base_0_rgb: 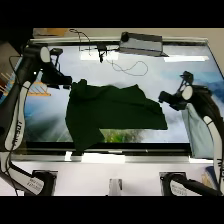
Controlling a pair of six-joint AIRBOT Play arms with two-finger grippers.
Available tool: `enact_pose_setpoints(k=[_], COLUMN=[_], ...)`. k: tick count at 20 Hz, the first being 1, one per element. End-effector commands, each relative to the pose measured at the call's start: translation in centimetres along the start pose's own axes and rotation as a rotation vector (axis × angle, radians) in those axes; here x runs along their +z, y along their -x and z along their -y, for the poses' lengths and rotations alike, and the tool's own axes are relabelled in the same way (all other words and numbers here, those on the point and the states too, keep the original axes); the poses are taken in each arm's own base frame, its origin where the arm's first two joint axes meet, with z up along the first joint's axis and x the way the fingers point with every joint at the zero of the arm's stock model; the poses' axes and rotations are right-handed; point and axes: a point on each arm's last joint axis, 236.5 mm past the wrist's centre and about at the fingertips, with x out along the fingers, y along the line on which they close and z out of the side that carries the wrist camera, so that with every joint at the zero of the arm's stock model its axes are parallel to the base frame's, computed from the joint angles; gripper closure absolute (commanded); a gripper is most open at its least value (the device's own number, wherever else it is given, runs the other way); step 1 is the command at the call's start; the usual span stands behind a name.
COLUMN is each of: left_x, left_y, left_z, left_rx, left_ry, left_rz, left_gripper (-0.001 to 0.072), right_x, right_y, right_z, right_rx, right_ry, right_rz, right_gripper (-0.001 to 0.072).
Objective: Fold the shirts.
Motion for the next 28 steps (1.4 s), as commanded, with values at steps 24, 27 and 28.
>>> enact_pose_setpoints(k=[24, 27, 28], left_x=[-10.3, -10.9, -11.0], left_y=[-13.9, -13.6, -13.4], left_z=[-1.4, -1.1, -1.1], left_rx=[-0.268, -0.273, -0.275], left_ry=[0.425, 0.411, 0.407], left_rz=[0.03, 0.006, 0.002], left_gripper=[0.0596, 0.0671, 0.0671], right_x=[-12.3, -10.5, -10.3], right_y=[0.0, -1.0, -1.3], right_z=[7.0, 6.7, 6.6], right_rx=[0.188, 0.196, 0.2], right_ry=[-0.082, -0.114, -0.131], right_rz=[-0.451, -0.367, -0.36], right_gripper=[0.0089, 0.009, 0.0091])
